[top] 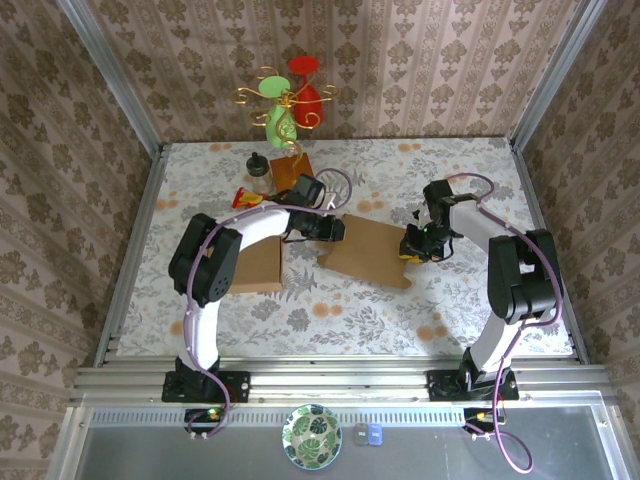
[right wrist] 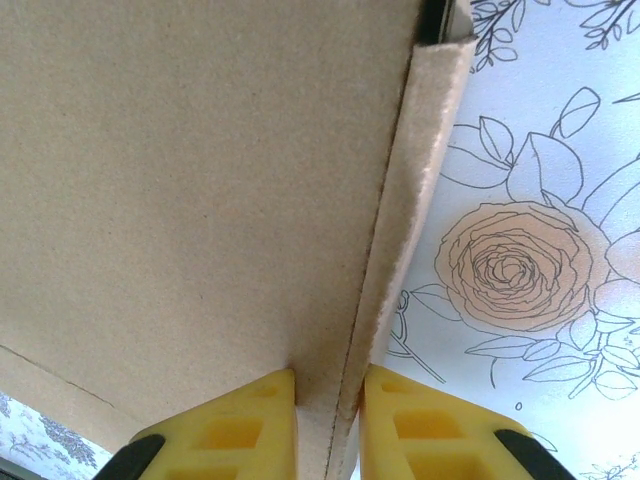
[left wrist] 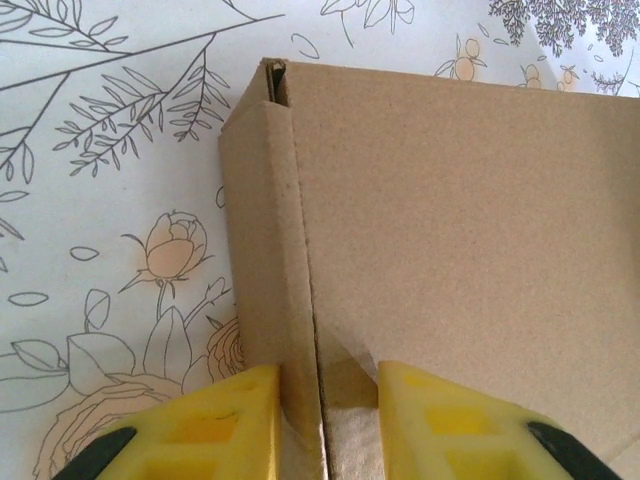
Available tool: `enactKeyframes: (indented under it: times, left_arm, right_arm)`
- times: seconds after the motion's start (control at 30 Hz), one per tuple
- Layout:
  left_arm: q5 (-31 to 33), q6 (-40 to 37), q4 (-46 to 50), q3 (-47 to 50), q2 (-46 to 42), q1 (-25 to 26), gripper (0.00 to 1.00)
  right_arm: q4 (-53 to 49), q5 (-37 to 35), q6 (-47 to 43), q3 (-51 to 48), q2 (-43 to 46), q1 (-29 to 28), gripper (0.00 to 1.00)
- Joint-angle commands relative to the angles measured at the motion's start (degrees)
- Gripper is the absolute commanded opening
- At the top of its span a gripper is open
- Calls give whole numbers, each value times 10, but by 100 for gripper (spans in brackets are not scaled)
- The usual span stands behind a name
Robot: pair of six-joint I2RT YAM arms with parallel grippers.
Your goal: Fold the paper box
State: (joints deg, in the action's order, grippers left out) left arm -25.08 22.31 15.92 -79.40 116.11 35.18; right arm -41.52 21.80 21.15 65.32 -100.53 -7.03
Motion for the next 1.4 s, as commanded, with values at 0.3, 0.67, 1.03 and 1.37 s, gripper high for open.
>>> enactKeyframes:
  times: [0.3, 0.67, 1.03, 1.37]
  left_arm:
    - [1, 31, -8, 88, -64, 19, 20]
    - [25, 61, -41, 157, -107, 16, 13]
    - [24, 66, -51, 176, -115, 4, 9]
    - [20, 69, -54, 176, -110, 0, 8]
  right_arm:
    - [15, 20, 2, -5, -15, -34, 17]
    - [43, 34, 13, -24, 3, -45, 17]
    - [58, 54, 4, -26, 9, -31, 43]
    - [149, 87, 48, -65, 29, 14, 52]
